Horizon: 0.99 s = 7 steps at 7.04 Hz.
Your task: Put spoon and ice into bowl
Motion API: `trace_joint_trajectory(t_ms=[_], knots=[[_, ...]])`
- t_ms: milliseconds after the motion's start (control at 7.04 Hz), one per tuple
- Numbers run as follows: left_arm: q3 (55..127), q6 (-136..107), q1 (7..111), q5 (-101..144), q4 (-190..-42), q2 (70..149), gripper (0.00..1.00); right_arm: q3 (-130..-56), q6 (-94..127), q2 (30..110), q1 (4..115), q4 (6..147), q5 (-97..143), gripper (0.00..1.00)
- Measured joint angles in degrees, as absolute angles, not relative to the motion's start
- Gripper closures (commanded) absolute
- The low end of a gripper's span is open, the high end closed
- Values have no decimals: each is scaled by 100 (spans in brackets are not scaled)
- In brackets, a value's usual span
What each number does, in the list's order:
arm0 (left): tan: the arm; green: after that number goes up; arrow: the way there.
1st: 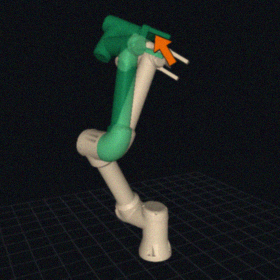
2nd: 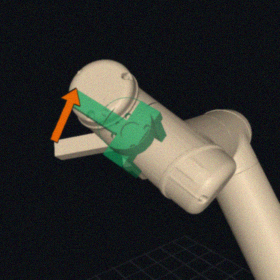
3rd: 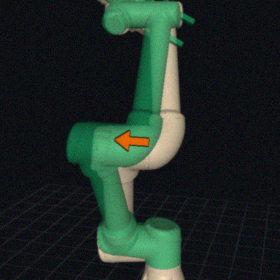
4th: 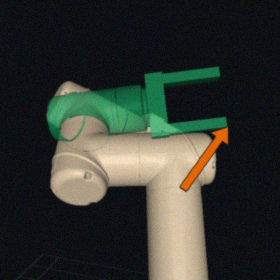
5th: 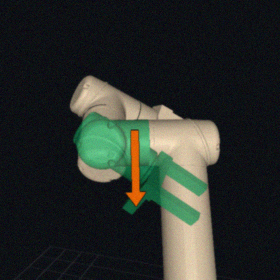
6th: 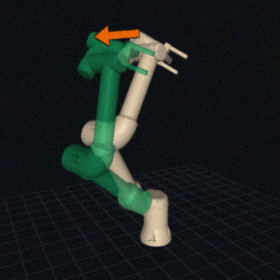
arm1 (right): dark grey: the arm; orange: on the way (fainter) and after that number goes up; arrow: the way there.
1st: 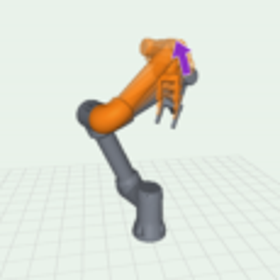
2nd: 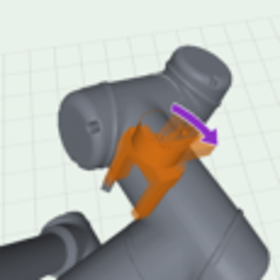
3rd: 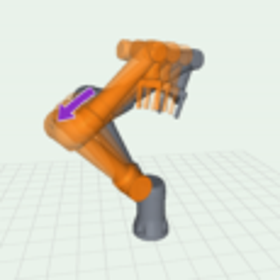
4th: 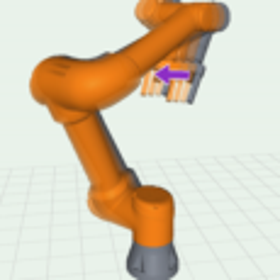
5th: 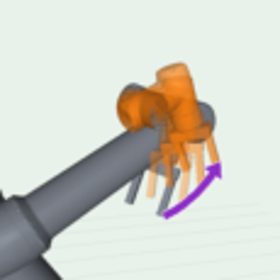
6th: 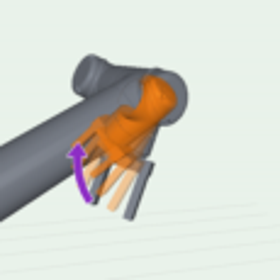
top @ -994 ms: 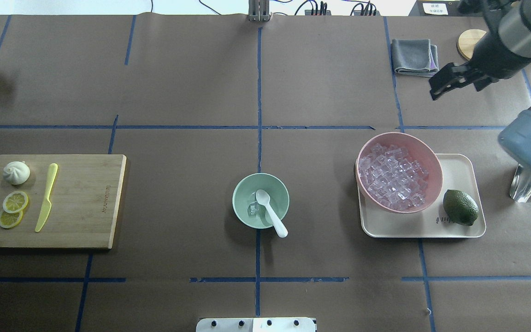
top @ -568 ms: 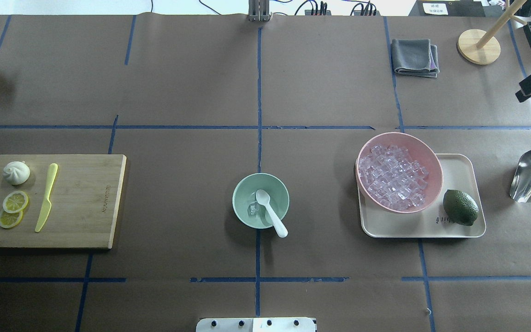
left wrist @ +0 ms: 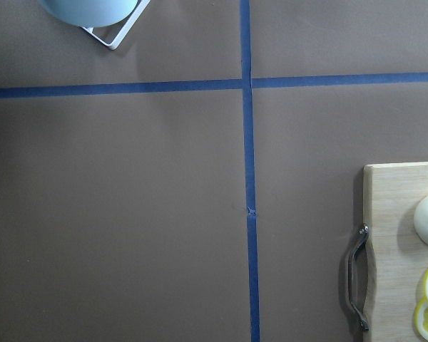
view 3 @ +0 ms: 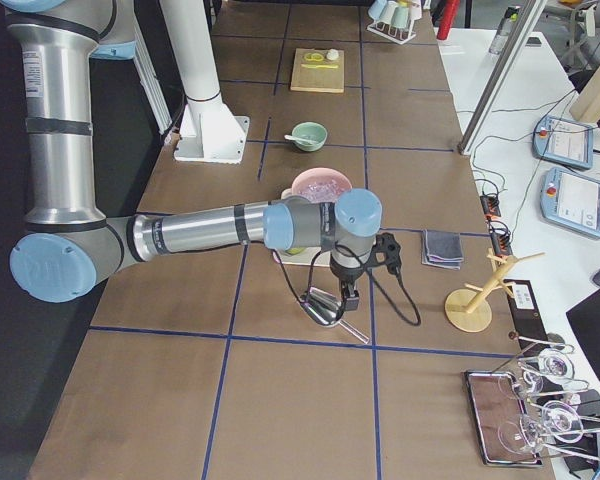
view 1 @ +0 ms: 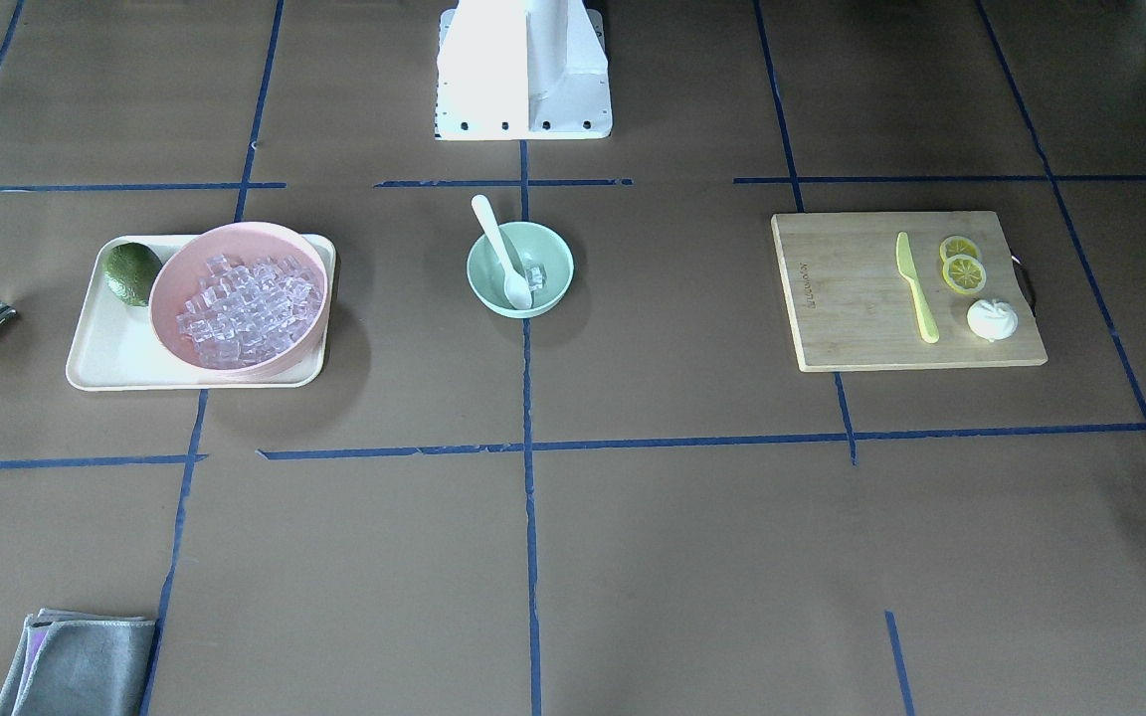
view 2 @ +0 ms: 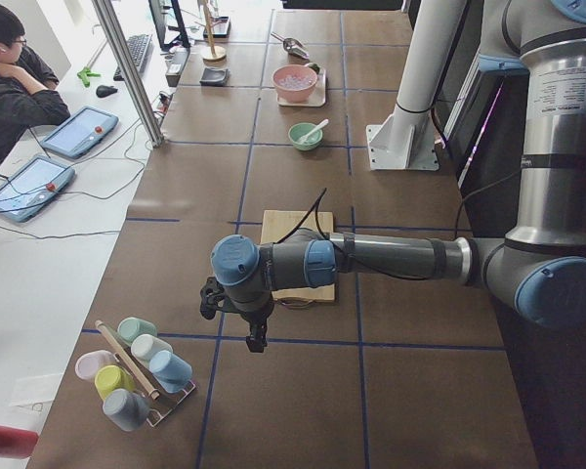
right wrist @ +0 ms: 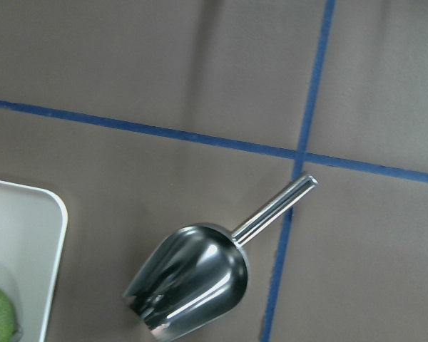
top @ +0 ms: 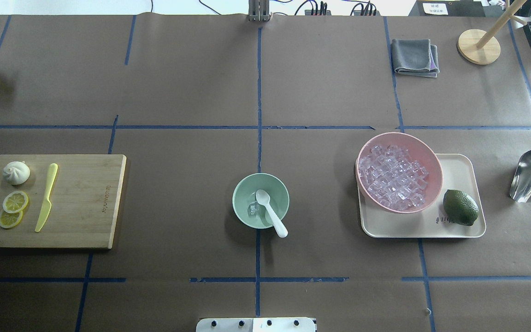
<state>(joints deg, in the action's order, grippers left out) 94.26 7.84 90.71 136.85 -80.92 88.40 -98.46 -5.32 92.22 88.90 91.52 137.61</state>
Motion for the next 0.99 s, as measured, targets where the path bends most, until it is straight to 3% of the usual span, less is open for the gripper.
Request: trace_joint_trajectory(t_ms=[284, 994], knots=[[9422, 790, 9072, 13679, -8094, 8841, 0, -9300, -531, 9371, 9106, 8269, 13815, 1], [9299, 777, 9079, 13659, -8102, 8826, 0, -9182, -175, 9472, 9149, 8101, 13858, 1]])
